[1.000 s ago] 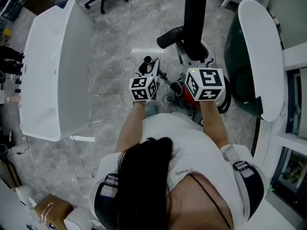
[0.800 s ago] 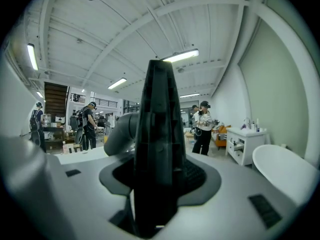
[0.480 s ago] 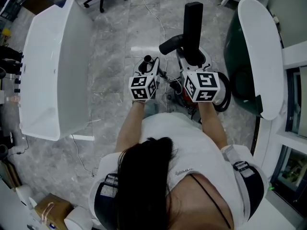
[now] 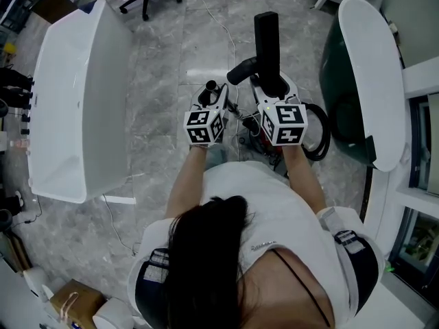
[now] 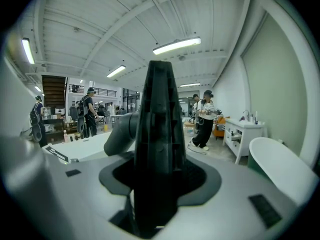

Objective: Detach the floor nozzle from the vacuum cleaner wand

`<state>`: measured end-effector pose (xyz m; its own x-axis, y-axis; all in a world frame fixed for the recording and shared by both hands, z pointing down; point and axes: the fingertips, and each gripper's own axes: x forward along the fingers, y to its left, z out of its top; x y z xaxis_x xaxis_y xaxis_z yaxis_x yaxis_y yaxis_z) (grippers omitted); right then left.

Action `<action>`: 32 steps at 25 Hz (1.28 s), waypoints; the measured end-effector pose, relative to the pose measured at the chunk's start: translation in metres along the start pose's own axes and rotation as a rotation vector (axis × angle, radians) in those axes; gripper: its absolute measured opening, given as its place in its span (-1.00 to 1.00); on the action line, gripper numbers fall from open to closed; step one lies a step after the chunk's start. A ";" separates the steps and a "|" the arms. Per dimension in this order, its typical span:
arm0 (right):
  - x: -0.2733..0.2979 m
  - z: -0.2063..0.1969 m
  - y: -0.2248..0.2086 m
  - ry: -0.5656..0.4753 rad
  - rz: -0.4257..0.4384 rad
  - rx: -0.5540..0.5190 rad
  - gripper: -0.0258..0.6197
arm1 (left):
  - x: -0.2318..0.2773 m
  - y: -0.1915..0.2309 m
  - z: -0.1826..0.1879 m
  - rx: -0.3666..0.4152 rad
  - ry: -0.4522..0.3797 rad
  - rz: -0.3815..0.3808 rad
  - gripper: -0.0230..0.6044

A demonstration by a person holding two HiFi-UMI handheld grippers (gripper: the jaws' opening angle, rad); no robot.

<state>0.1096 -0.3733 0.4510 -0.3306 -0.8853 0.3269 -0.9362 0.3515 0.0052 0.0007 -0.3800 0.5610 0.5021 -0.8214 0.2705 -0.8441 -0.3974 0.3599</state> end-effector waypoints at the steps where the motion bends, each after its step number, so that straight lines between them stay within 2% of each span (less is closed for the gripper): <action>1: 0.001 -0.003 0.000 0.011 0.004 -0.005 -0.23 | 0.000 0.000 -0.001 -0.005 0.000 -0.003 -0.43; 7: 0.001 -0.014 -0.003 0.040 0.017 -0.011 -0.23 | -0.001 -0.008 0.009 -0.013 -0.034 -0.025 -0.26; 11: 0.000 -0.013 -0.002 0.040 0.028 -0.008 -0.23 | -0.009 -0.007 0.016 -0.002 -0.046 -0.010 -0.14; 17: 0.000 -0.012 0.000 0.037 0.032 -0.013 -0.23 | -0.031 -0.022 0.034 0.112 -0.083 0.002 -0.09; 24: -0.005 -0.010 0.003 0.022 0.028 -0.013 -0.23 | -0.056 -0.020 0.057 0.019 -0.163 0.054 -0.09; 32: -0.013 -0.012 -0.002 0.006 0.000 0.025 -0.23 | -0.072 -0.035 0.077 0.056 -0.189 0.077 -0.10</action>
<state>0.1168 -0.3589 0.4581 -0.3304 -0.8831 0.3330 -0.9387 0.3441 -0.0187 -0.0204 -0.3384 0.4597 0.3960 -0.9103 0.1208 -0.8904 -0.3485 0.2929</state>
